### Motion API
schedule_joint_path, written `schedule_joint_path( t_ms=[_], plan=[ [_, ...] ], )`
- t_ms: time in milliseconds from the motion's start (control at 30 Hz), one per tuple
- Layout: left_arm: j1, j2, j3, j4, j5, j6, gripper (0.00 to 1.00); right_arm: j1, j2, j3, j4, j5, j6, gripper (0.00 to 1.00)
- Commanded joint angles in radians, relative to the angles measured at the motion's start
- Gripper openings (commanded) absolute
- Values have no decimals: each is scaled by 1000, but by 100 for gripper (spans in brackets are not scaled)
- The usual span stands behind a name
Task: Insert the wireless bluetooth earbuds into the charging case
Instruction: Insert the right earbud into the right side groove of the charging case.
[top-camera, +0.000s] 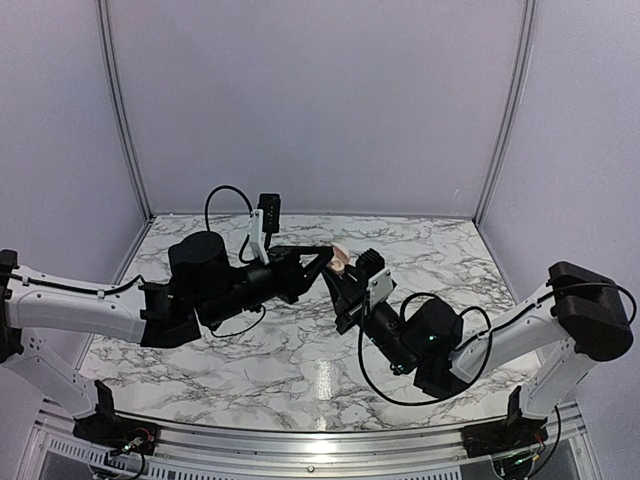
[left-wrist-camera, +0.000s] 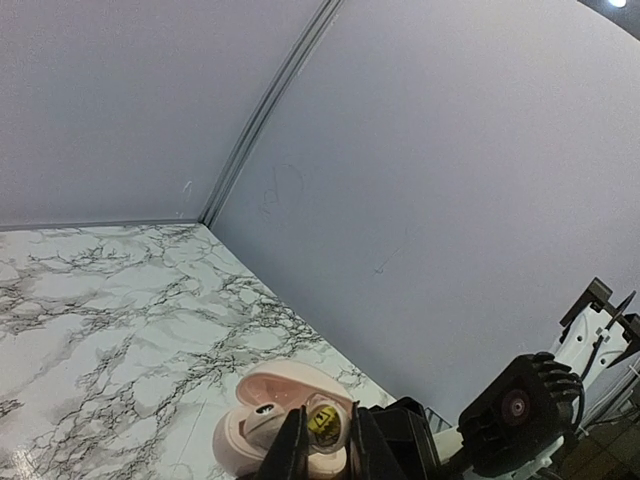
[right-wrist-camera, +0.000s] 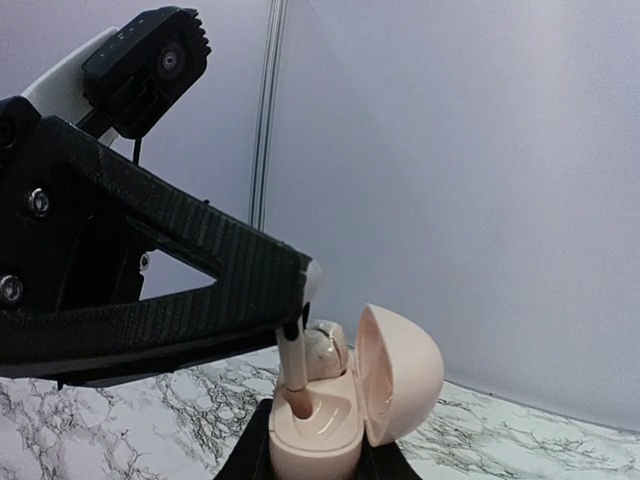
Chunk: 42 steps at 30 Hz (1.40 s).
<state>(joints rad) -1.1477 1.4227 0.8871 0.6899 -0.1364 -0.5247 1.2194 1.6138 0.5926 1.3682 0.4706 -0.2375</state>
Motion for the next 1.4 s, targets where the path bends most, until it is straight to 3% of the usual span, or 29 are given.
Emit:
schedule_joint_path(
  t_ms=[0,567,800,1200,1367],
  plan=[
    [-1,19,10,15,-27,-15,15,9,-13,44,23,13,-10,0],
    [-1,29,16,-3,-37,-18,17,9,-10,52,20,27,-21,0],
    [-1,24,19,-32,-81,-24,33,9,-12,52,21,24,-20,0],
    [2,15,19,-49,-81,-7,36,9,-12,43,18,12,-6,0],
    [2,-22,12,-56,0,56,51,9,-37,21,-15,-1,22,0]
  ],
)
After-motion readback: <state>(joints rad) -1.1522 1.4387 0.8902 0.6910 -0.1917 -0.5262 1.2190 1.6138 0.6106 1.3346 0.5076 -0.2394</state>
